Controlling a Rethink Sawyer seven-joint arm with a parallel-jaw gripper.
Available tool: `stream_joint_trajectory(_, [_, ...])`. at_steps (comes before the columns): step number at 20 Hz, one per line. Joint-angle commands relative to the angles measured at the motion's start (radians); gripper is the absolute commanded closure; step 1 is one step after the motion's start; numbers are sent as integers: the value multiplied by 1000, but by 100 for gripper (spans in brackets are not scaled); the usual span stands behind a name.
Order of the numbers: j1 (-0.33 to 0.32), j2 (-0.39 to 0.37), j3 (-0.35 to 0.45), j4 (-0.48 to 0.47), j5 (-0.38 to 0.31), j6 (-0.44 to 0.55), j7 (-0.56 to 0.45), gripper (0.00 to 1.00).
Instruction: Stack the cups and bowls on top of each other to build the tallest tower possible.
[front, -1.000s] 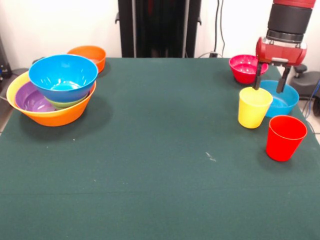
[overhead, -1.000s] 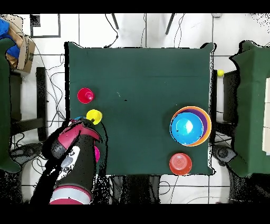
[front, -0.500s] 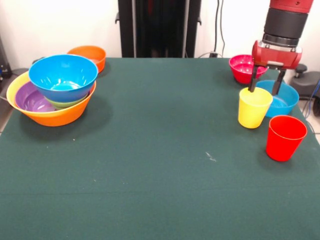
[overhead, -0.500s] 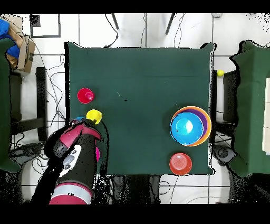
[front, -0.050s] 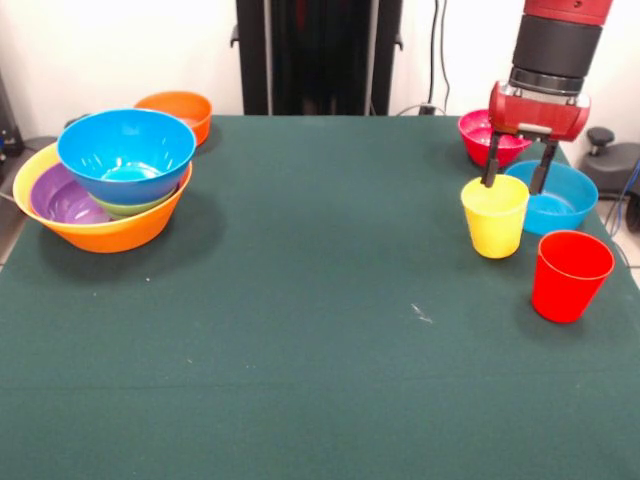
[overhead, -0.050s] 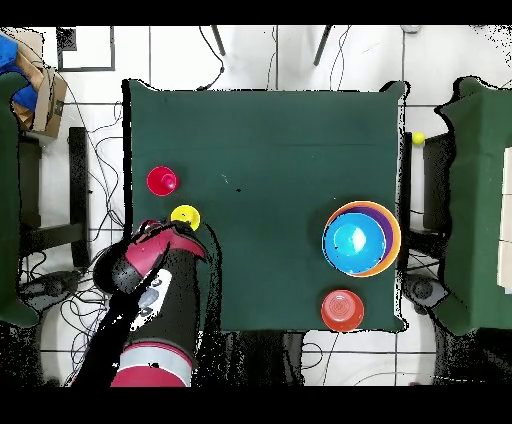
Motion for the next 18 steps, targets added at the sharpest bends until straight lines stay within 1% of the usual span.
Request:
stream_joint_trajectory(1, [-24, 18, 96, 54, -28, 23, -3, 0])
stream_joint_trajectory(10, [17, 32, 63, 15, -24, 62, 3, 0])
stream_joint_trajectory(18, [68, 56, 27, -17, 6, 84, 44, 0])
